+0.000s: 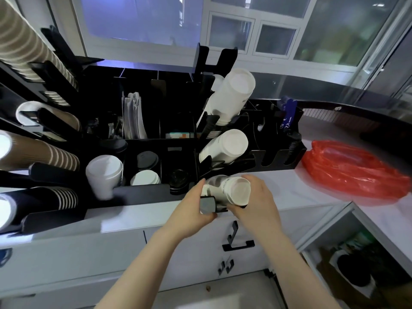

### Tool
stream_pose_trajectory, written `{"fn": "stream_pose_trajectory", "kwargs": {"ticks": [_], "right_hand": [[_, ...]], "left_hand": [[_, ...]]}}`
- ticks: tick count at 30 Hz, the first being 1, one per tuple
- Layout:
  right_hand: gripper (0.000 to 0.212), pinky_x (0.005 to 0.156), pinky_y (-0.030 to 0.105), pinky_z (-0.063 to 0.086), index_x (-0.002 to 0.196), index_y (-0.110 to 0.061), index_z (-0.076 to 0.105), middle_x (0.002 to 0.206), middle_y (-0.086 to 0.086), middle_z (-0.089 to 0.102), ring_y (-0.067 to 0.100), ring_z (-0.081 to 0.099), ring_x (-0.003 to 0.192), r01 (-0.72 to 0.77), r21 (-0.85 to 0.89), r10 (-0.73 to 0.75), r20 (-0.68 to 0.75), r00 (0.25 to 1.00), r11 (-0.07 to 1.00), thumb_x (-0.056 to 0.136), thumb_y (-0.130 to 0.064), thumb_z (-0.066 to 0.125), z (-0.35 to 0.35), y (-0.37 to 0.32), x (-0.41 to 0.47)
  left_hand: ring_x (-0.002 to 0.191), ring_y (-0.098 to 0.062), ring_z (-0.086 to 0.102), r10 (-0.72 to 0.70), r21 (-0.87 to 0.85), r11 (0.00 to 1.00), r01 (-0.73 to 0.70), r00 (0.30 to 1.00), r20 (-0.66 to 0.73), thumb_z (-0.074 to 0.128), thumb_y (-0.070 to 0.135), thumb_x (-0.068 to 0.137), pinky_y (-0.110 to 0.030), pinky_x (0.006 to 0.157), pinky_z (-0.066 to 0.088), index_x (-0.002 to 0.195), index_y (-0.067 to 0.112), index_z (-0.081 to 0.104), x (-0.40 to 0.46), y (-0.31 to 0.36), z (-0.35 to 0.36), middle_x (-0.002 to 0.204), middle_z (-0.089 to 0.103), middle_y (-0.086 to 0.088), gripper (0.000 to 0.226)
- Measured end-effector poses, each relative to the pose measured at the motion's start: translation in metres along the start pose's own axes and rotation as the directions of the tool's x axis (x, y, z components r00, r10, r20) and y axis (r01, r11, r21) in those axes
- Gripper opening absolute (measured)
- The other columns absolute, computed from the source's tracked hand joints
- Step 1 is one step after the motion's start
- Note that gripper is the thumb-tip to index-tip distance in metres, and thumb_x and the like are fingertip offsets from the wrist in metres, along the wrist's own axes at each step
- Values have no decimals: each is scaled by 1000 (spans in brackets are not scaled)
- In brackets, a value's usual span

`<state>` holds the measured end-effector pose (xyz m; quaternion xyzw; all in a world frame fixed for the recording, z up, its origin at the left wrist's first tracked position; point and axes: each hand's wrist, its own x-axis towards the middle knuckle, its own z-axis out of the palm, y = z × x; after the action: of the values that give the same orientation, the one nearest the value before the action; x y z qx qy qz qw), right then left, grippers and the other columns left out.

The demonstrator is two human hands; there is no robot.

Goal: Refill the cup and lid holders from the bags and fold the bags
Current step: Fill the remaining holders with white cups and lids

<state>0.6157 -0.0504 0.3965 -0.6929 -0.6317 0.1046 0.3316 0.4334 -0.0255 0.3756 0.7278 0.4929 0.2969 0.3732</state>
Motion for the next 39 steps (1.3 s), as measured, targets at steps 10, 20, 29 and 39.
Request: {"fn": "stream_pose_trajectory", "kwargs": {"ticks": [10,20,29,39], "right_hand": [[80,100,33,38,141,-27,37,131,-12,45,13,40,123,-12,26,9,133,991,1000,73,-36,78,-15,-4,-1],[28,92,20,45,108,-37,61,110,-21,62,-5,55,104,97,330,-39,-179,983,939,86,-21,68,-45,-29,15],[38,92,29,51,109,-40,57,110,-16,63,1,59,107,202,529,-80,-245,966,824,82,-19,73,-60,-30,110],[71,88,11,46,119,-52,48,116,-29,59,-8,54,111,243,560,-339,74,938,793,56,-50,81,-43,-29,210]], "left_hand": [[139,1,24,36,8,999,-36,999,4,67,29,85,-13,103,20,151,35,15,-14,9,-21,154,25,19,85],[127,15,35,126,-100,984,-145,975,-181,63,26,88,-14,101,28,142,41,34,4,25,-44,133,42,35,64],[127,15,37,173,-122,966,-227,922,-346,69,33,82,-9,102,32,141,45,33,73,48,-66,137,44,30,70],[123,28,28,122,-224,955,-194,946,-299,75,55,59,4,90,30,145,49,18,153,54,-66,134,31,43,104]]}}
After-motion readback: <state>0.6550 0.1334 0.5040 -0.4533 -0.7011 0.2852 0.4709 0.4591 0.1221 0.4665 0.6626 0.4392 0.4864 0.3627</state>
